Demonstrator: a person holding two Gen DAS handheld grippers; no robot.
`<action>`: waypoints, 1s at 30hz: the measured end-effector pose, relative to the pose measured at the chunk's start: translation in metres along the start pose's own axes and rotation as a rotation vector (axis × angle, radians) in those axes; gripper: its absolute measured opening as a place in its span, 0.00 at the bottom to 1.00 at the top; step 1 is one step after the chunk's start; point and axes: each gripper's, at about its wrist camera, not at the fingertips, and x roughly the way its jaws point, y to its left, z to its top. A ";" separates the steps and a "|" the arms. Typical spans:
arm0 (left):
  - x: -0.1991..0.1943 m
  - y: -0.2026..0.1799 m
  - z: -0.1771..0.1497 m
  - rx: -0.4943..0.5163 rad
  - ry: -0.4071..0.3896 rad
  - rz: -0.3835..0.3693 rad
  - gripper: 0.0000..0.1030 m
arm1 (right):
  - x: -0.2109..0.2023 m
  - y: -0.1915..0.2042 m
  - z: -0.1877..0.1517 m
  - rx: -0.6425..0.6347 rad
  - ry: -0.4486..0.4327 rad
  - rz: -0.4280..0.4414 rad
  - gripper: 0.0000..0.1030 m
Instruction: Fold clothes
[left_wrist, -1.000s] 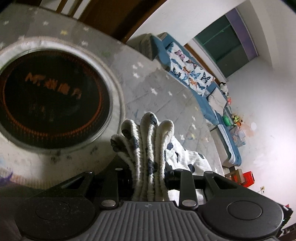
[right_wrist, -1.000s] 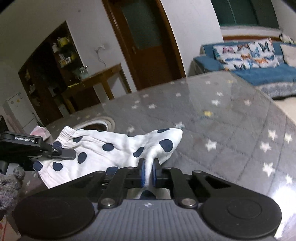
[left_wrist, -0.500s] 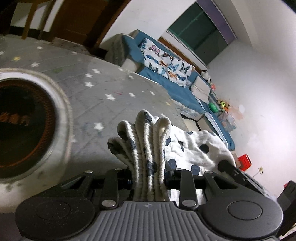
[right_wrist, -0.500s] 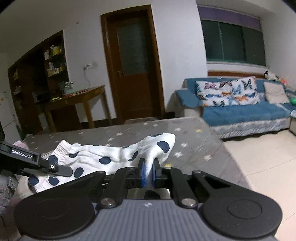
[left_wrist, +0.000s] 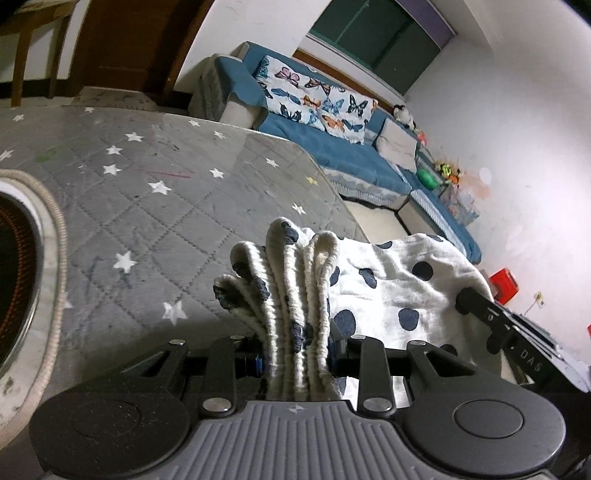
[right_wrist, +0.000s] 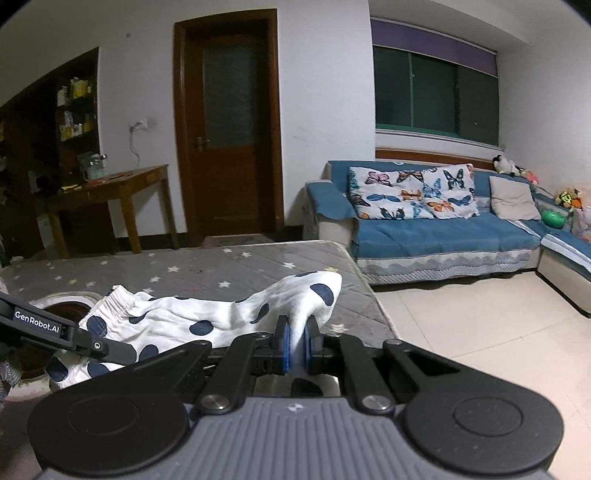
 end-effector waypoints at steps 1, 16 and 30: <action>0.004 -0.002 0.000 0.004 0.004 0.004 0.31 | 0.002 -0.002 -0.002 0.001 0.004 -0.005 0.07; 0.040 -0.008 -0.010 0.024 0.064 0.038 0.34 | 0.030 -0.018 -0.024 0.010 0.078 -0.046 0.07; 0.055 0.001 -0.021 0.025 0.108 0.081 0.43 | 0.058 -0.022 -0.045 0.034 0.167 -0.043 0.08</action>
